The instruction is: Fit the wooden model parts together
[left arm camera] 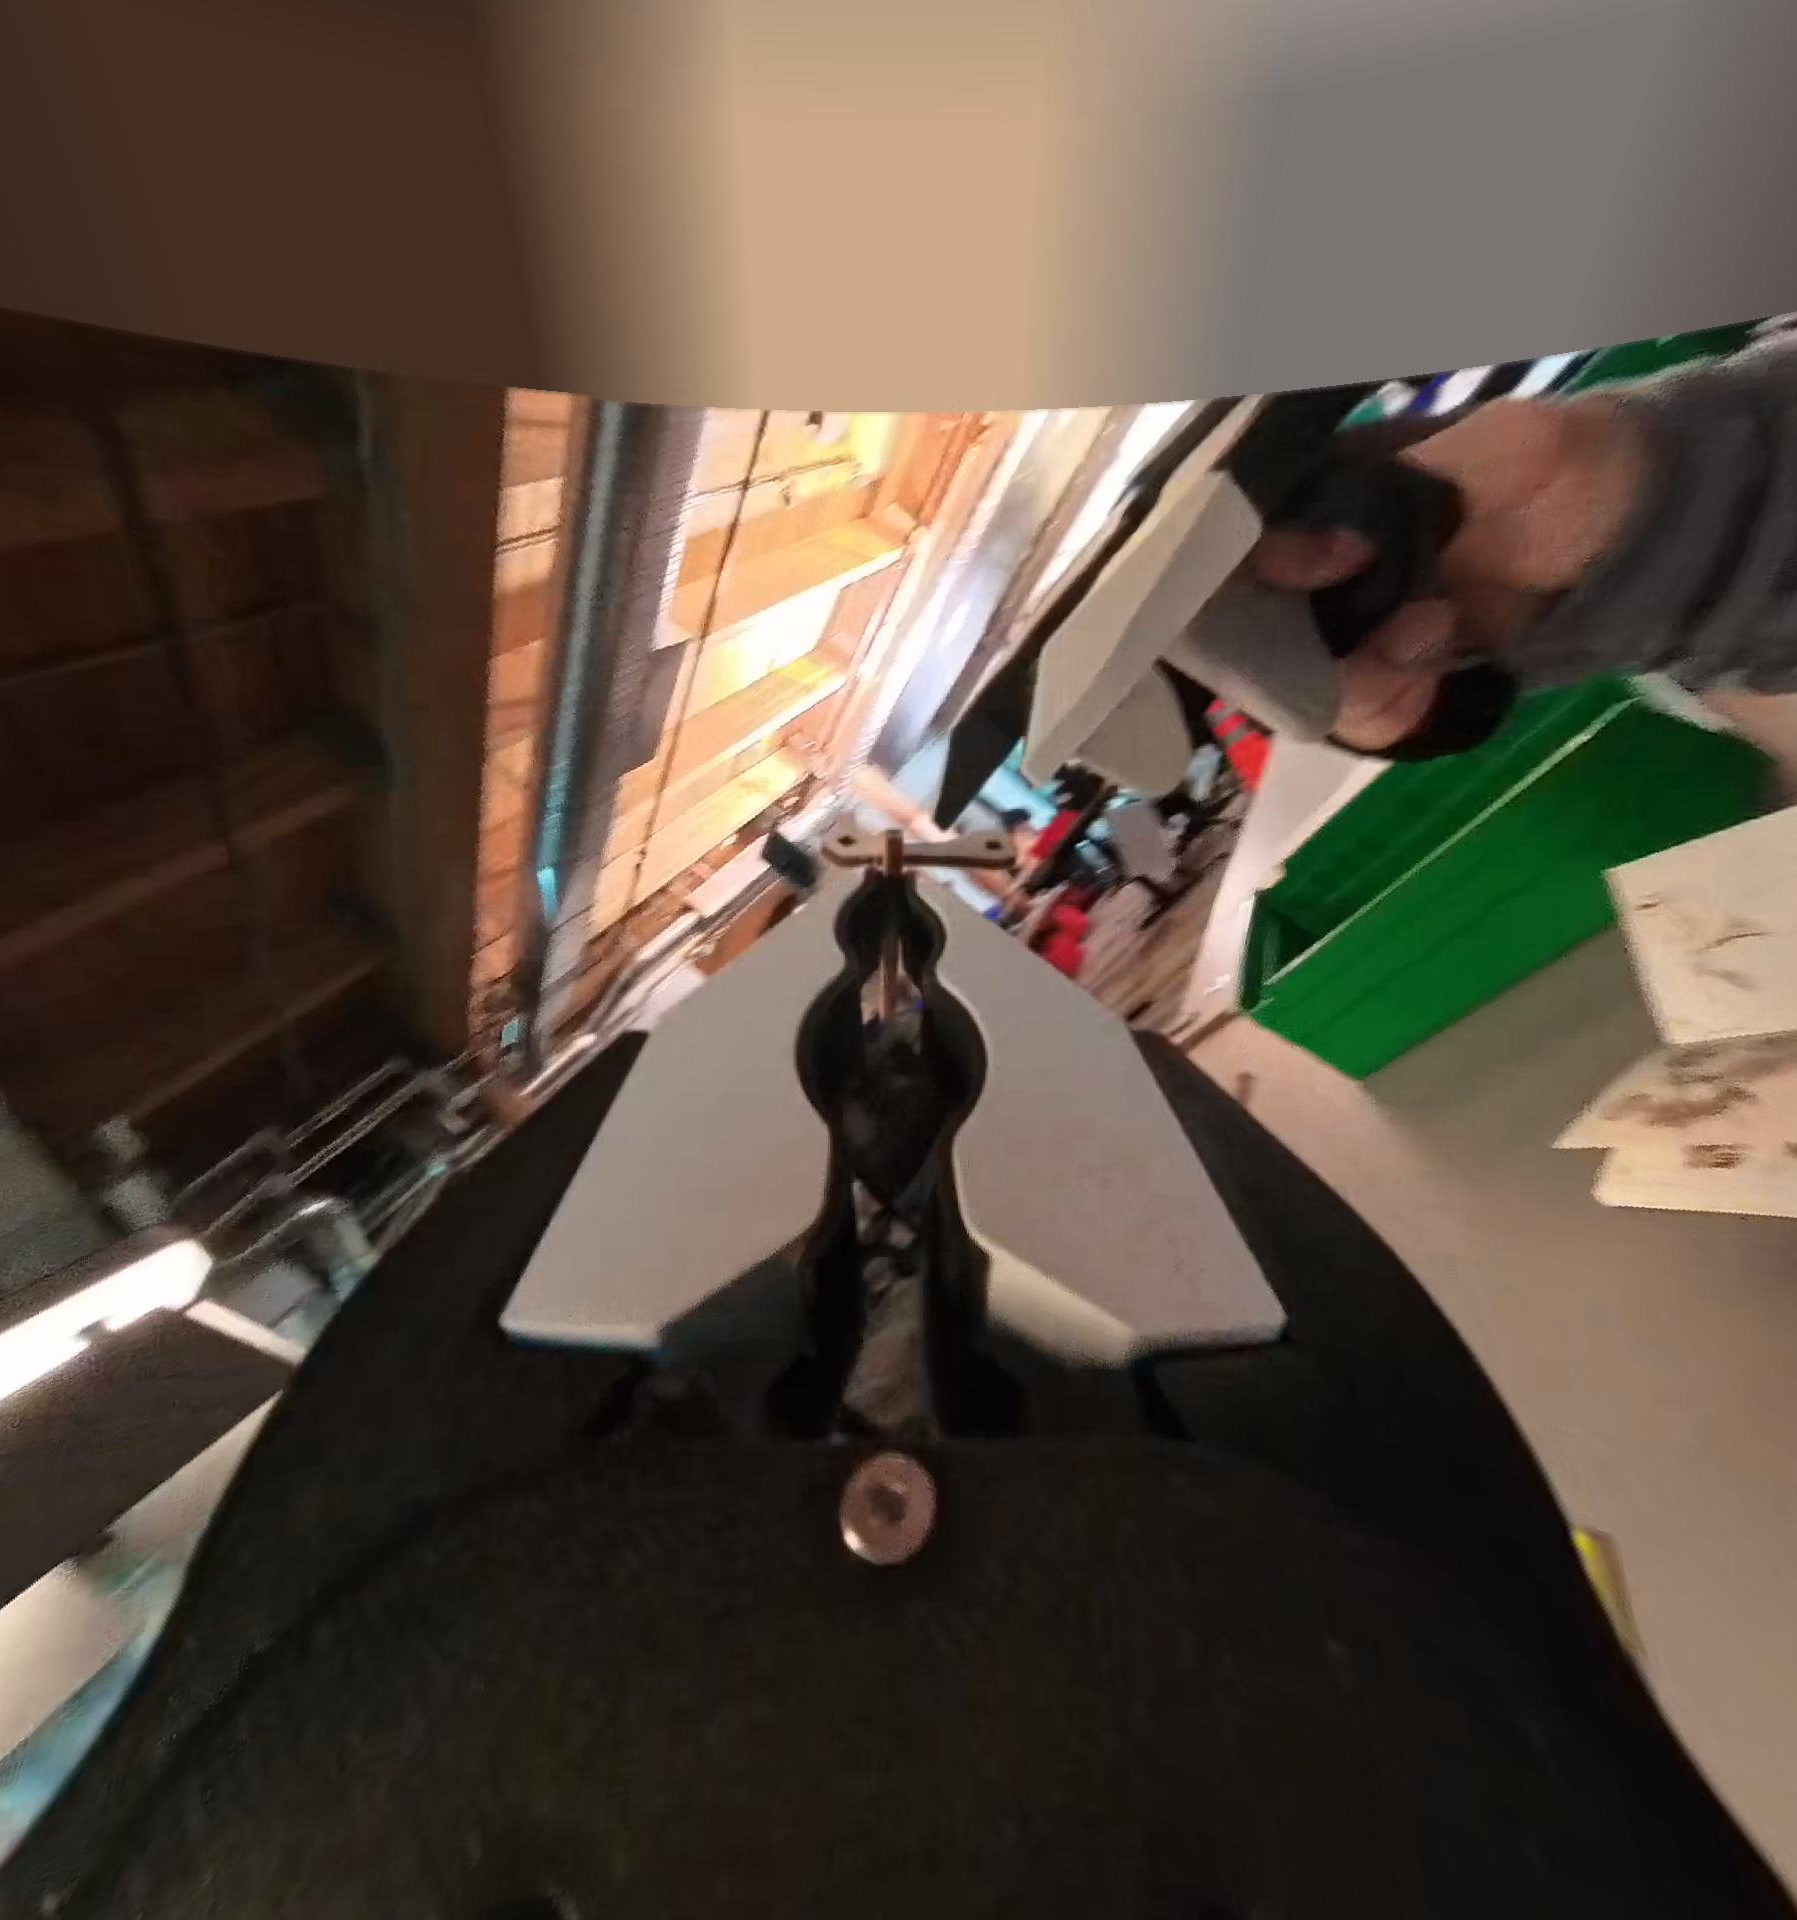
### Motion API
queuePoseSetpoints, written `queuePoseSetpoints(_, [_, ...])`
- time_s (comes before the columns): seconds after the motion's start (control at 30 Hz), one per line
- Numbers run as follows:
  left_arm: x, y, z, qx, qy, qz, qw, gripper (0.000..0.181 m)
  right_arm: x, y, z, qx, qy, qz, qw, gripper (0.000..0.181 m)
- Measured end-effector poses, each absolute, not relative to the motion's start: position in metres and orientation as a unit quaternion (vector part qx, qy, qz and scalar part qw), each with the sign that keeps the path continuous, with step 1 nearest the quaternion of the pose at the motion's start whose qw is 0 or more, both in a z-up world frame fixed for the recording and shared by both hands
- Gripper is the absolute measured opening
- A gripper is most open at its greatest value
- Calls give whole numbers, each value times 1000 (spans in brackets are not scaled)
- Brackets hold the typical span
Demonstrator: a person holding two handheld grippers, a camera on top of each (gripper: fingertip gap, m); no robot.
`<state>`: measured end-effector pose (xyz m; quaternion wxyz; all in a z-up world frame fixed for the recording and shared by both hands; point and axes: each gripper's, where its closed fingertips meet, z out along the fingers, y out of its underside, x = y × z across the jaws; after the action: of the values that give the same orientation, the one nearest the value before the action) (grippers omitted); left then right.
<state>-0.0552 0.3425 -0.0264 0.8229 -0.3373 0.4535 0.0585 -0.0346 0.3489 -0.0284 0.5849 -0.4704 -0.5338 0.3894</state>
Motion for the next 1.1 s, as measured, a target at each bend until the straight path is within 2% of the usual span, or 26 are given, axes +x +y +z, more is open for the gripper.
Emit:
queuePoseSetpoints(0.03, [-58,347,-24,-342,435,78,829,0,-37,352,-26,-477,-525,360,606,44])
queuePoseSetpoints(0.1, [-58,352,-23,-349,419,97,833,0,-43,361,-30,-498,-518,293,631,52])
queuePoseSetpoints(0.17, [-58,355,-24,-350,414,112,833,0,-49,366,-33,-505,-516,229,653,51])
queuePoseSetpoints(0.3, [-57,356,-25,-341,416,156,829,0,-58,368,-39,-508,-520,147,671,31])
queuePoseSetpoints(0.57, [-52,356,-28,-325,431,206,816,1,-59,374,-40,-507,-512,78,689,8])
queuePoseSetpoints(1.1, [-51,356,-36,-343,467,176,796,0,-58,372,-48,-407,-578,-77,703,7])
